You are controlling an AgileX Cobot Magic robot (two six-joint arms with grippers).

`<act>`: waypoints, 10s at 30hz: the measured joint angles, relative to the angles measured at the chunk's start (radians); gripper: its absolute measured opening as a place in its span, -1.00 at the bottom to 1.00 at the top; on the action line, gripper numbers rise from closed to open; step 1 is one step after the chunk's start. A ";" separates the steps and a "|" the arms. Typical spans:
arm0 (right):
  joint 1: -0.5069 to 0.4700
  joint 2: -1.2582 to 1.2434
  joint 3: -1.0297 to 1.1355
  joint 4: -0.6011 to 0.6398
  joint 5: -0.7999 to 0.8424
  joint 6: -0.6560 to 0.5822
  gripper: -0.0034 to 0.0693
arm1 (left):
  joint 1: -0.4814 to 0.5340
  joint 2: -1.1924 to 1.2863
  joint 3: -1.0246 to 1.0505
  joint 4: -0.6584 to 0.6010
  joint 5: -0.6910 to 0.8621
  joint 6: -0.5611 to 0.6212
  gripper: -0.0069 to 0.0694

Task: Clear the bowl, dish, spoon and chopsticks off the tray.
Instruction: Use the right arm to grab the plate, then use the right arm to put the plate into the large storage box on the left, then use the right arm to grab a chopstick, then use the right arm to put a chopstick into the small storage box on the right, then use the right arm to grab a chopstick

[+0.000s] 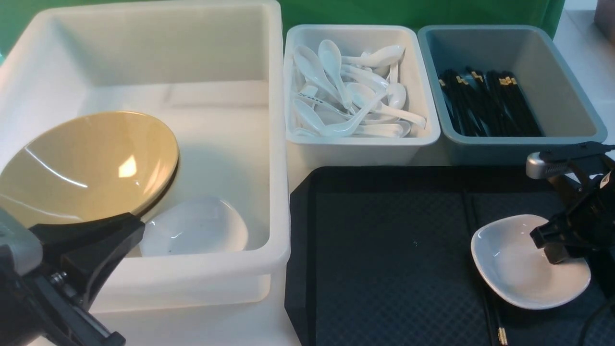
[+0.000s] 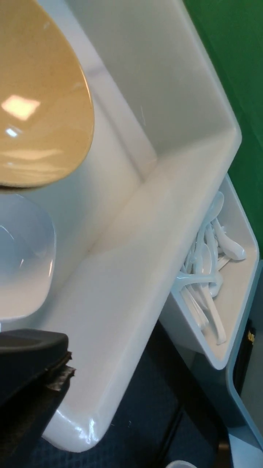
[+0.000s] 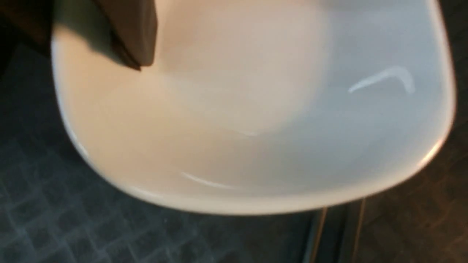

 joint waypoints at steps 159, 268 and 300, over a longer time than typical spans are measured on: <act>0.535 -0.524 0.121 -0.140 -0.067 0.168 -0.24 | 0.139 1.307 -0.984 0.419 0.680 -0.625 -0.84; 0.327 -0.365 -0.002 -0.488 -0.607 0.363 -0.69 | -0.055 -0.039 0.049 0.445 0.146 -0.580 -0.84; 0.440 0.058 -0.223 -0.044 0.139 0.020 -0.23 | -0.055 -0.039 0.049 0.472 0.144 -0.580 -0.84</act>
